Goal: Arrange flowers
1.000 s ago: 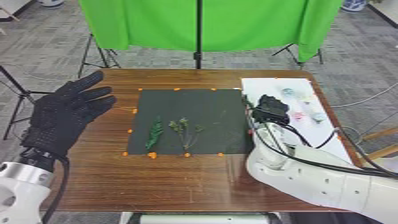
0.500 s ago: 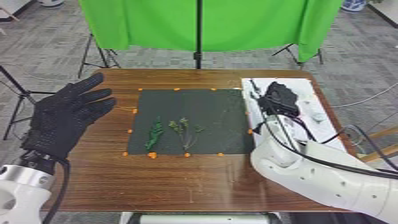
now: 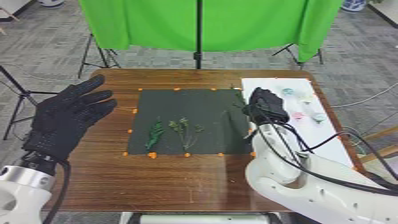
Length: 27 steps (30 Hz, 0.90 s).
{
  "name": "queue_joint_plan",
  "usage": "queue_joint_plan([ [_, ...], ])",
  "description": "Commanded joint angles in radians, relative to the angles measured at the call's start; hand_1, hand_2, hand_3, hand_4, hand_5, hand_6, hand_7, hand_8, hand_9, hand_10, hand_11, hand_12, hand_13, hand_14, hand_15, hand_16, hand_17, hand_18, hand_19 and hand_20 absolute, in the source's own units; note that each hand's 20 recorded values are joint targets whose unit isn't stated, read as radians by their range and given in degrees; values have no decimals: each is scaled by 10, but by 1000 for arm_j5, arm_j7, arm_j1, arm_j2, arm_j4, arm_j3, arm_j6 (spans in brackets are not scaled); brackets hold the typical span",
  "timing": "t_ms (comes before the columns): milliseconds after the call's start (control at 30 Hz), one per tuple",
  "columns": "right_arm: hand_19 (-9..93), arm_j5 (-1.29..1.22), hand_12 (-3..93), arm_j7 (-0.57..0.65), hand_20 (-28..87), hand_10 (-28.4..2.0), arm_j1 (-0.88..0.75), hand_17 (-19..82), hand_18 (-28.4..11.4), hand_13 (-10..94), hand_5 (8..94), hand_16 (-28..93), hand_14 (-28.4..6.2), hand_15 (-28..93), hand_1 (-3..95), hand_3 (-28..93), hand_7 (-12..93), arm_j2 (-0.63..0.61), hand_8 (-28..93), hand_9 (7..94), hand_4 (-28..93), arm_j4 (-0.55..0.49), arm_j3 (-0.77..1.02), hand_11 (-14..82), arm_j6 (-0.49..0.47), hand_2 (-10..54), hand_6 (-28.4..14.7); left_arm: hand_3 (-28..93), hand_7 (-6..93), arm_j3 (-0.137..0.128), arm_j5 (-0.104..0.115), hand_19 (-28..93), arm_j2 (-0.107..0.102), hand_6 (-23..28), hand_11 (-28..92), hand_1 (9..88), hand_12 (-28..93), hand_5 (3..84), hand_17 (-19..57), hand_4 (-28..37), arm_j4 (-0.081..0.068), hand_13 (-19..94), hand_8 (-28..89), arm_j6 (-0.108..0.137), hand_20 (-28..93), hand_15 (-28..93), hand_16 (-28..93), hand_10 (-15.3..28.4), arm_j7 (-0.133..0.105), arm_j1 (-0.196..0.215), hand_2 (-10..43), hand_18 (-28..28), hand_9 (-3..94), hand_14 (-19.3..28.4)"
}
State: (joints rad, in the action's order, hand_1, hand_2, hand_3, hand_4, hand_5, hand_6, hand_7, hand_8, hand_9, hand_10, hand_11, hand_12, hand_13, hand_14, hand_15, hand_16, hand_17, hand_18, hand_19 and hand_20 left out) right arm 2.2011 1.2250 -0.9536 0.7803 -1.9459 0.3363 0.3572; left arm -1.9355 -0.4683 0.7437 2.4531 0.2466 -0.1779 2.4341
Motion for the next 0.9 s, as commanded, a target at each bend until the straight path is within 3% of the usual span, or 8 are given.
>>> queue_joint_plan([
  [33,932,-33,146,-44,-45,-113,-49,329,-217,879,935,186,-71,677,527,728,181,9,98,937,-250,-36,-57,401,-33,-95,-19,770,145,0,-6,540,7,105,297,224,96,360,-111,-271,1,216,-100,4,82,523,-110,209,17,14,87,244,301,276],
  [533,932,-82,145,-66,-40,-119,-27,319,-222,873,935,181,-76,691,515,701,191,45,99,937,-246,-50,-111,415,-153,-95,-17,769,146,10,-6,540,4,105,296,225,97,360,-111,-270,-8,217,-99,-1,83,523,-111,208,36,-7,87,243,300,276],
  [700,932,-98,141,-69,-38,-121,-11,319,-223,873,937,179,-81,700,499,690,211,62,88,937,-248,-47,-116,427,-172,-95,-13,768,146,5,-6,540,6,105,296,226,97,361,-111,-270,-4,217,-99,7,82,522,-111,208,30,3,87,243,300,276],
  [833,932,-98,139,-63,-36,-121,-28,319,-225,873,937,179,-82,702,493,694,219,78,79,937,-252,-45,-91,431,-197,-95,-12,770,147,9,-9,540,11,105,295,226,96,361,-111,-269,-5,216,-99,1,82,522,-111,209,49,-11,87,243,300,276],
  [900,932,-100,138,-57,-36,-121,-20,319,-225,873,937,178,-83,702,485,696,221,81,76,937,-252,-41,-95,433,-197,-95,-10,769,146,9,-8,540,12,105,295,227,97,361,-111,-269,-4,216,-99,4,82,523,-110,209,45,-8,88,243,300,276],
])
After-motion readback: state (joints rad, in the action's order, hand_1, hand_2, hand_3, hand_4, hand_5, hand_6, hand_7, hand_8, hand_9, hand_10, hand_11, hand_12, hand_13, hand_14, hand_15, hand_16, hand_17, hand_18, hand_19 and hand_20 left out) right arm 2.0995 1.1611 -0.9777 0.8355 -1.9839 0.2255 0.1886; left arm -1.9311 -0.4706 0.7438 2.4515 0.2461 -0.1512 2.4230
